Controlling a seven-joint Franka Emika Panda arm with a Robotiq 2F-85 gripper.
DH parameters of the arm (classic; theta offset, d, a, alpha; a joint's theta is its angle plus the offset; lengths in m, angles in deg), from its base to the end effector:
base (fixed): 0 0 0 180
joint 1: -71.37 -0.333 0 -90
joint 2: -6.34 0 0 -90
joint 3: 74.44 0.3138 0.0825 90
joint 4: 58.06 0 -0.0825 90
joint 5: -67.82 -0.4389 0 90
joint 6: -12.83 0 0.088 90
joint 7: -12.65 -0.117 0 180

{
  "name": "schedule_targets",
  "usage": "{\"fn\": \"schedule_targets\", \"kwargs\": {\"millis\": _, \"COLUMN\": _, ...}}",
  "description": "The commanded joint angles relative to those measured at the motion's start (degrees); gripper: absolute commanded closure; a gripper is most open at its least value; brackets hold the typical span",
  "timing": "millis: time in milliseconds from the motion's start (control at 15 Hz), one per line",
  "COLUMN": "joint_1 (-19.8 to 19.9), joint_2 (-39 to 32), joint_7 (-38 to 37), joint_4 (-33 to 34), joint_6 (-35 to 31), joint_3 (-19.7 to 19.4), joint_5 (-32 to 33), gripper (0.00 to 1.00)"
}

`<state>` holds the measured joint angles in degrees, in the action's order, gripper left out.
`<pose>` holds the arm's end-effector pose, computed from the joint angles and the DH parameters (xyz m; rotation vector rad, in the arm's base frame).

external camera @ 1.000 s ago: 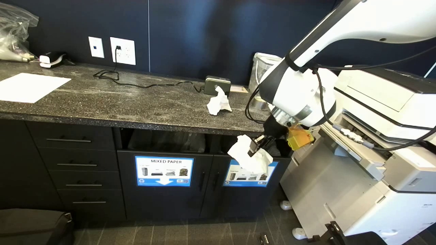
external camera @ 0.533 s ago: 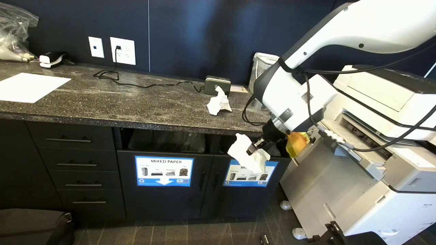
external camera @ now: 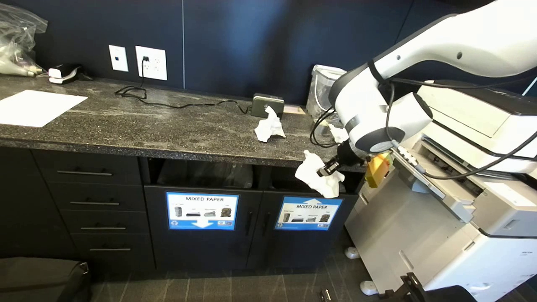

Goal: Put the tissues inside the rubbish bin.

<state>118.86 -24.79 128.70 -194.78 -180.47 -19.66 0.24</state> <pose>0.5135 0.0026 0.1388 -2.8172 -1.0939 -0.8202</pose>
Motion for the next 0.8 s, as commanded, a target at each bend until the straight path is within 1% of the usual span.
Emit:
{"fn": "schedule_targets", "kwargs": {"millis": 0, "joint_1": 14.21, "joint_2": -14.26, "joint_7": 0.46, "joint_4": -0.19, "joint_6": -11.24, "joint_3": 10.76, "joint_5": 12.74, "gripper": 0.87}}
{"fn": "schedule_targets", "kwargs": {"millis": 67, "joint_1": 16.24, "joint_2": -17.42, "joint_7": -1.30, "joint_4": -1.57, "joint_6": -14.03, "joint_3": 11.53, "joint_5": 17.85, "gripper": 0.86}}
{"fn": "schedule_targets", "kwargs": {"millis": 133, "joint_1": 17.82, "joint_2": -20.73, "joint_7": -1.59, "joint_4": -3.01, "joint_6": -16.42, "joint_3": 11.42, "joint_5": 22.37, "gripper": 0.86}}
{"fn": "schedule_targets", "kwargs": {"millis": 200, "joint_1": 18.77, "joint_2": -24.01, "joint_7": -1.49, "joint_4": -4.60, "joint_6": -18.25, "joint_3": 10.14, "joint_5": 26.98, "gripper": 0.86}}
{"fn": "schedule_targets", "kwargs": {"millis": 333, "joint_1": 19.46, "joint_2": -30.72, "joint_7": -1.28, "joint_4": -6.69, "joint_6": -22.37, "joint_3": 6.36, "joint_5": 34.96, "gripper": 0.86}}
{"fn": "schedule_targets", "kwargs": {"millis": 400, "joint_1": 19.12, "joint_2": -34.06, "joint_7": -1.78, "joint_4": -7.09, "joint_6": -24.70, "joint_3": 4.02, "joint_5": 38.68, "gripper": 0.86}}
{"fn": "schedule_targets", "kwargs": {"millis": 533, "joint_1": 17.95, "joint_2": -40.94, "joint_7": -5.55, "joint_4": -6.46, "joint_6": -29.16, "joint_3": -1.39, "joint_5": 47.57, "gripper": 0.86}}
{"fn": "schedule_targets", "kwargs": {"millis": 667, "joint_1": 16.20, "joint_2": -47.88, "joint_7": -13.69, "joint_4": -2.88, "joint_6": -32.69, "joint_3": -6.27, "joint_5": 56.99, "gripper": 0.86}}
{"fn": "schedule_targets", "kwargs": {"millis": 733, "joint_1": 15.56, "joint_2": -51.38, "joint_7": -15.43, "joint_4": -0.58, "joint_6": -33.30, "joint_3": -7.62, "joint_5": 59.33, "gripper": 0.87}}
